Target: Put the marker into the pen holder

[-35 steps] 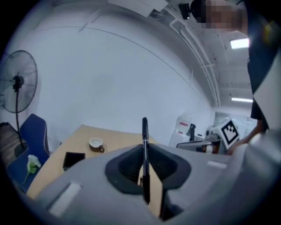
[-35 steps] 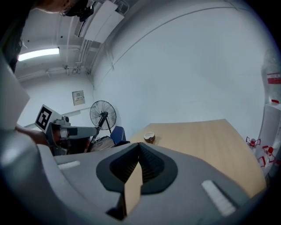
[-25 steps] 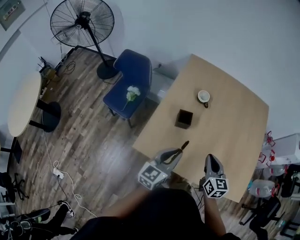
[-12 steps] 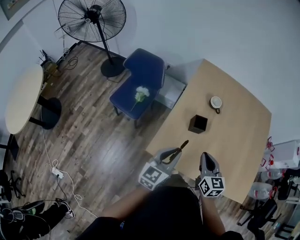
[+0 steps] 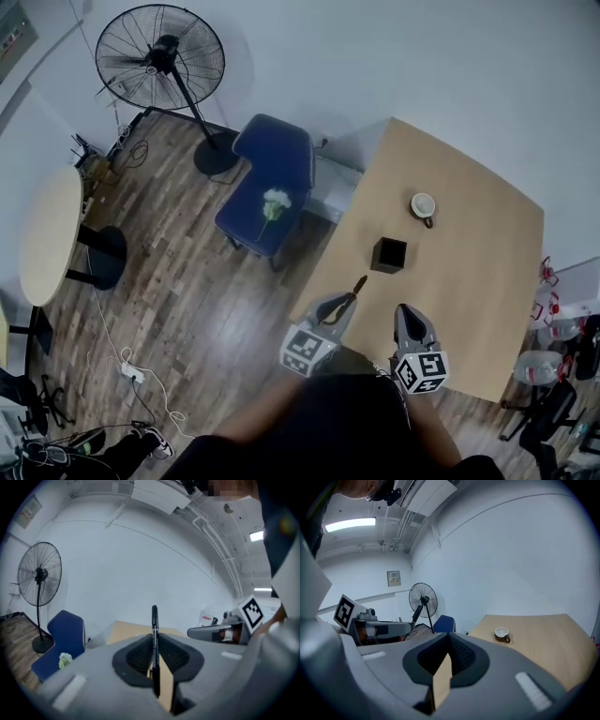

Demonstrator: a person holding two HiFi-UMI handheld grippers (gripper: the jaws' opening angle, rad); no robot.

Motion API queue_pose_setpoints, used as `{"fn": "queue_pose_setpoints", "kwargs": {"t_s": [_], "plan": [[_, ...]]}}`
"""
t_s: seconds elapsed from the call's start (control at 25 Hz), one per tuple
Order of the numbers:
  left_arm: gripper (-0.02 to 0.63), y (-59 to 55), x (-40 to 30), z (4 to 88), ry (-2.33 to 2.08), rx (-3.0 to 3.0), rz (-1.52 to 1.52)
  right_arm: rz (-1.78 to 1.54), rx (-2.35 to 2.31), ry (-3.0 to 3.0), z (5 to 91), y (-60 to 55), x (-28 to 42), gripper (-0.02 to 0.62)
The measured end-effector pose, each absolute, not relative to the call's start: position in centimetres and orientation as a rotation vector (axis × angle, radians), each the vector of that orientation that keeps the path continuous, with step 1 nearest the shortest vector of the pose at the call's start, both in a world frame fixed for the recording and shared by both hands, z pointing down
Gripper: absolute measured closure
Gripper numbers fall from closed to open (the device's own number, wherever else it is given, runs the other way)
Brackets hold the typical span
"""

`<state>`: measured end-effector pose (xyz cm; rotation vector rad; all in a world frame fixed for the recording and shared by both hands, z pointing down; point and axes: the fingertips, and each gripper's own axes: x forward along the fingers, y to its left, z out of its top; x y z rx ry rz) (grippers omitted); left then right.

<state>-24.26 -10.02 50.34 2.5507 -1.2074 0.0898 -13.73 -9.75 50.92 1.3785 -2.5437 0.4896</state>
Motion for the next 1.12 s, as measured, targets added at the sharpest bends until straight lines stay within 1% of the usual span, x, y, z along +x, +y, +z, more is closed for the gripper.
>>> {"fn": "queue_pose_setpoints", "kwargs": {"t_s": [0.2, 0.52, 0.68, 0.92, 1.12], "plan": [[0.561, -14.0, -20.9, 50.3, -1.159, 2.573, 0.017, 0.522, 1.433, -2.547, 50.7, -12.1, -11.2, 0.595], [0.560, -22.3, -15.4, 51.2, -1.215, 2.576, 0.055, 0.589, 1.490, -2.561, 51.9, -18.1, -6.7, 0.595], [0.561, -26.0, -14.0, 52.2, -1.261, 2.529, 0.006, 0.647, 1.497, -2.579, 52.8, -20.7, -5.2, 0.595], [0.560, -30.1, -12.0, 55.0, -1.237, 2.482, -0.043, 0.625, 1.436, -2.587, 54.2, -23.9, -4.9, 0.595], [0.560, -31.8, -10.7, 57.1, -1.148, 2.519, -0.025, 0.612, 1.446, -2.565, 55.9, -25.9, -5.0, 0.595]]}}
